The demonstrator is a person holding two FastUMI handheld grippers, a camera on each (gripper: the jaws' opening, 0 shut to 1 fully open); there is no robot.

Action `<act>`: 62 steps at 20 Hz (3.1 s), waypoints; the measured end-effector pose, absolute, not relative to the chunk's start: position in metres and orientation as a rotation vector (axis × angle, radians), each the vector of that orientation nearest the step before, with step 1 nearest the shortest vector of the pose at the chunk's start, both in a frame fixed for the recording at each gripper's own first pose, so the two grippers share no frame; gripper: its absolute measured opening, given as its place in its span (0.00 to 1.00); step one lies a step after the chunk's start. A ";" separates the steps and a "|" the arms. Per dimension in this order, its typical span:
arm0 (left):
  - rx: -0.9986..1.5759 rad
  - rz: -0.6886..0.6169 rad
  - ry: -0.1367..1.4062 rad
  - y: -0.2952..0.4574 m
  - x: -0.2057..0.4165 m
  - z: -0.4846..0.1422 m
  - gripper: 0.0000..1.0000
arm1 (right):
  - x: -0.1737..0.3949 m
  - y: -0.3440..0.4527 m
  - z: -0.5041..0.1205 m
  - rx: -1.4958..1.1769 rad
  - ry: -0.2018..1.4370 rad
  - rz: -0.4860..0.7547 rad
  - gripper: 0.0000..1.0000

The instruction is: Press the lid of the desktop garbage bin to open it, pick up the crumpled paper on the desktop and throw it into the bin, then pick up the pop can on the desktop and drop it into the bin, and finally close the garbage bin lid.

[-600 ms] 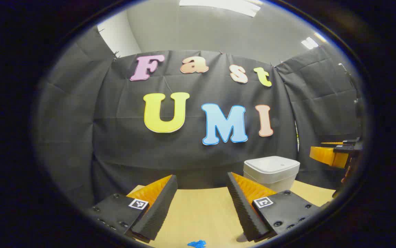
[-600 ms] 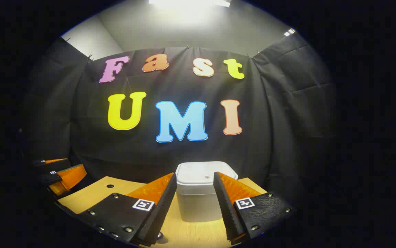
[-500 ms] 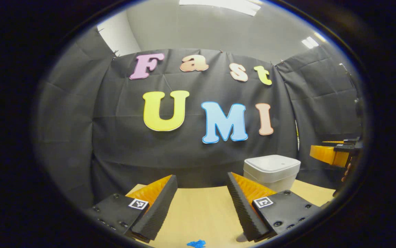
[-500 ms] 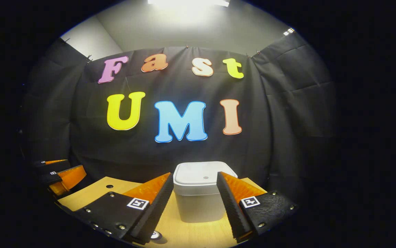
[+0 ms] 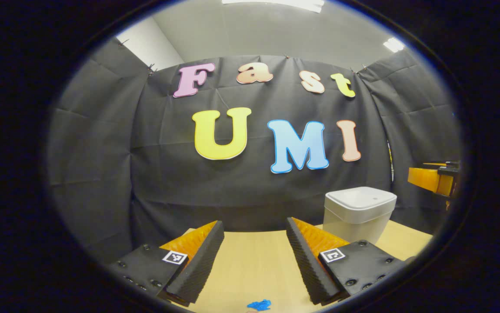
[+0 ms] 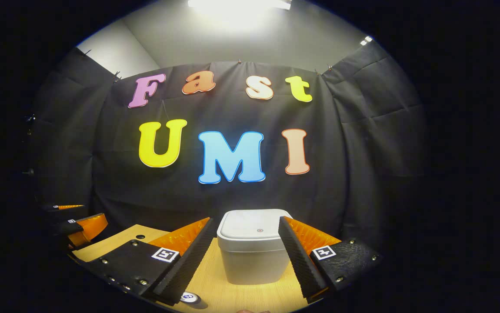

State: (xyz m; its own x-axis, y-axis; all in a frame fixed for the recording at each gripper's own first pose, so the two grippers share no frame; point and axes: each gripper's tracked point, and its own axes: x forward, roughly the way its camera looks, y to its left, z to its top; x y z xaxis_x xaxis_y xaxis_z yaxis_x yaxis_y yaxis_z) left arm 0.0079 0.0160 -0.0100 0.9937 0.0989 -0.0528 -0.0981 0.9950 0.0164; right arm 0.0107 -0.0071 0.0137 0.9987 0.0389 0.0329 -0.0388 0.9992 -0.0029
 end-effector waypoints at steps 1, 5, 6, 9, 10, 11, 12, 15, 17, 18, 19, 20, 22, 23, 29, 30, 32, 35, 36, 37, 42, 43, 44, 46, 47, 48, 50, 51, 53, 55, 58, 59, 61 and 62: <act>0.005 0.105 0.050 0.016 0.007 -0.011 0.95 | 0.013 -0.008 0.014 -0.001 -0.035 0.034 1.00; -0.022 0.101 0.025 0.007 0.006 -0.006 1.00 | 0.019 -0.009 0.016 -0.013 -0.043 0.024 0.96; -0.019 0.101 0.026 0.006 0.006 -0.007 1.00 | 0.020 -0.009 0.016 -0.023 -0.044 0.025 1.00; -0.011 0.108 0.029 0.005 0.005 -0.007 0.95 | 0.024 -0.009 0.010 -0.059 -0.034 0.025 1.00; -0.006 0.110 0.030 0.005 0.006 -0.007 0.95 | 0.025 -0.008 0.008 -0.064 -0.026 0.025 0.96; -0.002 0.113 0.032 0.005 0.007 -0.007 0.95 | 0.026 -0.008 0.006 -0.065 -0.017 0.025 0.96; 0.000 0.111 0.034 0.005 0.008 -0.008 1.00 | 0.027 -0.008 0.005 -0.065 -0.008 0.025 0.96; 0.003 0.109 0.050 0.002 0.013 -0.013 0.99 | 0.032 -0.013 0.002 -0.062 0.013 0.014 0.93; 0.024 0.108 0.057 -0.001 0.016 -0.014 0.80 | 0.035 -0.015 0.000 -0.053 0.023 0.007 0.81; 0.037 0.102 0.056 -0.003 0.017 -0.014 0.71 | 0.037 -0.016 0.001 -0.050 0.026 0.004 0.79; 0.049 0.096 0.055 -0.005 0.019 -0.013 0.73 | 0.039 -0.016 0.000 -0.049 0.028 0.002 0.79; 0.057 0.092 0.051 -0.006 0.020 -0.012 0.73 | 0.042 -0.015 0.001 -0.049 0.029 0.007 0.78; 0.065 0.084 0.043 -0.007 0.022 -0.009 0.73 | 0.049 -0.015 0.000 -0.053 0.031 0.009 0.78; 0.069 0.081 0.042 -0.008 0.023 -0.008 0.73 | 0.055 -0.014 0.000 -0.054 0.037 0.011 0.78; 0.076 0.084 0.039 -0.007 0.027 -0.008 0.70 | 0.091 -0.034 -0.007 0.044 0.085 -0.066 0.34; 0.078 0.088 0.040 -0.006 0.027 -0.007 0.67 | 0.094 -0.033 -0.005 0.086 0.092 -0.048 0.21; 0.078 0.092 0.039 -0.005 0.028 -0.008 0.72 | 0.107 -0.038 -0.019 0.133 0.130 -0.050 0.10; 0.080 0.097 0.041 -0.004 0.031 -0.007 0.76 | 0.124 -0.044 -0.030 0.122 0.162 -0.048 0.11; 0.083 0.098 0.042 -0.002 0.031 -0.008 0.76 | 0.128 -0.045 -0.033 0.104 0.172 -0.044 0.11; 0.086 0.098 0.043 -0.002 0.033 -0.007 0.82 | 0.132 -0.045 -0.036 0.084 0.181 -0.037 0.11; 0.085 0.104 0.047 -0.001 0.036 -0.009 0.91 | 0.143 -0.038 -0.045 0.047 0.199 -0.005 0.03; 0.085 0.104 0.047 -0.001 0.038 -0.009 0.91 | 0.146 -0.036 -0.047 0.034 0.201 0.002 0.04; 0.086 0.106 0.046 -0.002 0.038 -0.010 0.91 | 0.148 -0.035 -0.048 0.021 0.202 0.007 0.04; 0.085 0.106 0.043 -0.002 0.039 -0.008 0.91 | 0.151 -0.032 -0.052 -0.002 0.213 0.019 0.04; 0.084 0.106 0.044 -0.002 0.040 -0.009 0.91 | 0.153 -0.031 -0.056 -0.012 0.228 0.021 0.04; 0.082 0.106 0.045 -0.002 0.039 -0.010 0.82 | 0.155 -0.030 -0.061 -0.017 0.245 0.026 0.04; 0.078 0.108 0.045 -0.002 0.038 -0.011 0.91 | 0.156 -0.030 -0.069 -0.022 0.280 0.029 0.04; 0.078 0.111 0.044 -0.001 0.038 -0.011 0.91 | 0.156 -0.029 -0.073 -0.023 0.294 0.030 0.04; 0.076 0.116 0.045 0.001 0.038 -0.011 0.94 | 0.156 -0.029 -0.074 -0.027 0.302 0.029 0.04; 0.070 0.122 0.048 0.002 0.037 -0.012 0.79 | 0.155 -0.028 -0.078 -0.040 0.317 0.035 0.04; 0.058 0.125 0.054 0.004 0.039 -0.016 0.98 | 0.154 -0.029 -0.080 -0.064 0.321 0.046 0.04; 0.055 0.126 0.057 0.004 0.040 -0.018 0.99 | 0.154 -0.029 -0.083 -0.070 0.319 0.050 0.04; 0.048 0.122 0.060 0.002 0.043 -0.019 0.92 | 0.157 -0.029 -0.083 -0.042 0.297 0.048 0.04; 0.046 0.121 0.059 0.001 0.044 -0.019 0.84 | 0.157 -0.029 -0.082 -0.030 0.295 0.050 0.04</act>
